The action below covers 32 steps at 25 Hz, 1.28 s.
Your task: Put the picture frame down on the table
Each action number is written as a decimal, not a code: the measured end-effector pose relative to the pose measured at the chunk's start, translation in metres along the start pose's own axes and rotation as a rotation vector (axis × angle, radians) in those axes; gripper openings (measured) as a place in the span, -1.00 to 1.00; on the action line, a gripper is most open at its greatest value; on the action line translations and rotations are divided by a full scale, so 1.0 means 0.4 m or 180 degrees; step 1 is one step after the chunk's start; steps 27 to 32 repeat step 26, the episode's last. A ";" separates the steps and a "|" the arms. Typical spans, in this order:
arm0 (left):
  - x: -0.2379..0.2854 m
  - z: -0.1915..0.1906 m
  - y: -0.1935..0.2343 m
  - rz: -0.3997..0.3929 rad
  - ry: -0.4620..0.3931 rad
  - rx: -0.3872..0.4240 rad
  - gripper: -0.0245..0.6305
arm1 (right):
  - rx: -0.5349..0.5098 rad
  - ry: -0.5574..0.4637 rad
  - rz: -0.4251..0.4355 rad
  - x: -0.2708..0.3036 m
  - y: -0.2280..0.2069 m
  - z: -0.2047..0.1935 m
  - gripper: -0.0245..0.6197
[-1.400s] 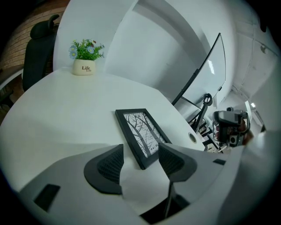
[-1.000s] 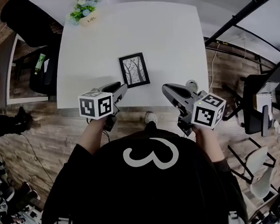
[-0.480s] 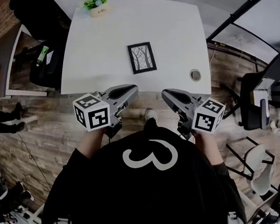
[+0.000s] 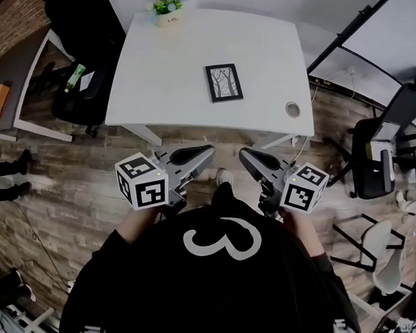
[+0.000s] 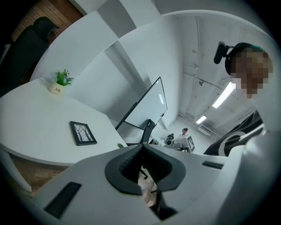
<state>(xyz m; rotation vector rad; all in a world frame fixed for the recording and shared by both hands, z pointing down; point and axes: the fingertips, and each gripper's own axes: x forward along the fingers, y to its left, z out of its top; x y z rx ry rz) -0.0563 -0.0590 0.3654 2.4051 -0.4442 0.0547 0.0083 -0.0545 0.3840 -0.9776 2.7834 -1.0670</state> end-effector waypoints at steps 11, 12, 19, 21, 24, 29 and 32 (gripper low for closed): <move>-0.097 -0.044 -0.069 0.0007 -0.0105 0.0142 -0.88 | -0.0187 0.0027 0.0053 -0.002 0.129 -0.069 -0.85; -0.102 -0.048 -0.071 0.0021 -0.0107 0.0151 -0.88 | -0.0188 0.0033 0.0060 -0.003 0.135 -0.076 -0.85; -0.128 -0.078 -0.084 0.0104 -0.0056 0.0304 -0.87 | -0.0171 0.0009 0.0066 -0.019 0.158 -0.107 -0.85; -0.126 -0.088 -0.091 0.0090 -0.0041 0.0319 -0.87 | -0.0137 -0.0003 0.0054 -0.027 0.158 -0.118 -0.85; -0.131 -0.107 -0.105 0.0089 0.0002 0.0347 -0.87 | -0.0135 -0.0013 0.0051 -0.039 0.173 -0.132 -0.85; -0.138 -0.116 -0.113 0.0091 0.0022 0.0368 -0.87 | -0.0148 -0.0023 0.0056 -0.044 0.185 -0.138 -0.85; -0.138 -0.116 -0.113 0.0091 0.0022 0.0368 -0.87 | -0.0148 -0.0023 0.0056 -0.044 0.185 -0.138 -0.85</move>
